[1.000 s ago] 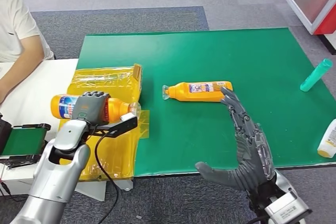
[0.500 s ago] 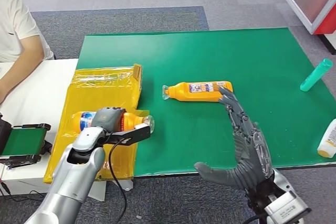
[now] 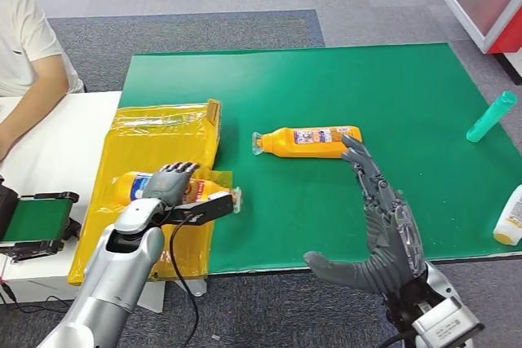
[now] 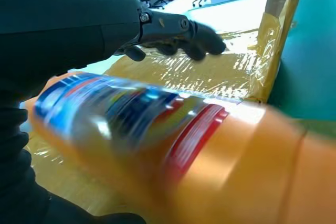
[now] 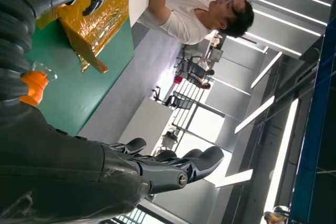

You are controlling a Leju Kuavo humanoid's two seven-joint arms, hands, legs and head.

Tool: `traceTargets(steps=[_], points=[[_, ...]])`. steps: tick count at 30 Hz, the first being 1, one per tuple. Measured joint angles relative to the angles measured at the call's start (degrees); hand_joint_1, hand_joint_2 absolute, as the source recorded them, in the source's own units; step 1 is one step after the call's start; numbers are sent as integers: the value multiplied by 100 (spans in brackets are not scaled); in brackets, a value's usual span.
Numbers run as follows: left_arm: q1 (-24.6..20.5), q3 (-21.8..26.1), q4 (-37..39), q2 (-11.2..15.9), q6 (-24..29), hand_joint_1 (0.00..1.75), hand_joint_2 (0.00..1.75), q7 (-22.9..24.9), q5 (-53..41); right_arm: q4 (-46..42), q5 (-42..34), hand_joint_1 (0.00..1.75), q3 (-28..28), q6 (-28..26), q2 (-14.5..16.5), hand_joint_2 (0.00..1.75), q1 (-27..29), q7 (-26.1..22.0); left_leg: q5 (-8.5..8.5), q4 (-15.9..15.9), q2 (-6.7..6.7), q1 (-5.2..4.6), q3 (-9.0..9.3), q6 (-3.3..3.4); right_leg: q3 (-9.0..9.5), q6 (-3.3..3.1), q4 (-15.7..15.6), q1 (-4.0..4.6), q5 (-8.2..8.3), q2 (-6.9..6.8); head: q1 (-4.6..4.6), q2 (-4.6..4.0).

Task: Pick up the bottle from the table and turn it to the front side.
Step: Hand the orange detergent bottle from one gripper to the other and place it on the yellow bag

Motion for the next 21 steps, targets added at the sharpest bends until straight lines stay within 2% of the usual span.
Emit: traceTargets(steps=[10, 14, 21], points=[[11, 50, 0, -22, 46, 0, 175, 53, -99, 16, -7, 0, -14, 8, 0, 175, -2, 6, 0, 0, 0, 0, 0, 0, 0, 0, 0, 0, 0, 0, -1, 0], [53, 76, -44, -21, 283, 0, 175, 66, -196, 32, 16, 0, -16, -4, 0, 175, 0, 28, 0, 0, 0, 0, 0, 0, 0, 0, 1, 0, 0, 0, -1, 0], [242, 225, -700, -126, 564, 0, 175, -157, 0, 32, 91, 0, -46, -84, -1, 175, 56, 51, 0, 0, 0, 0, 0, 0, 0, 0, 0, 0, 0, 0, -2, 0]])
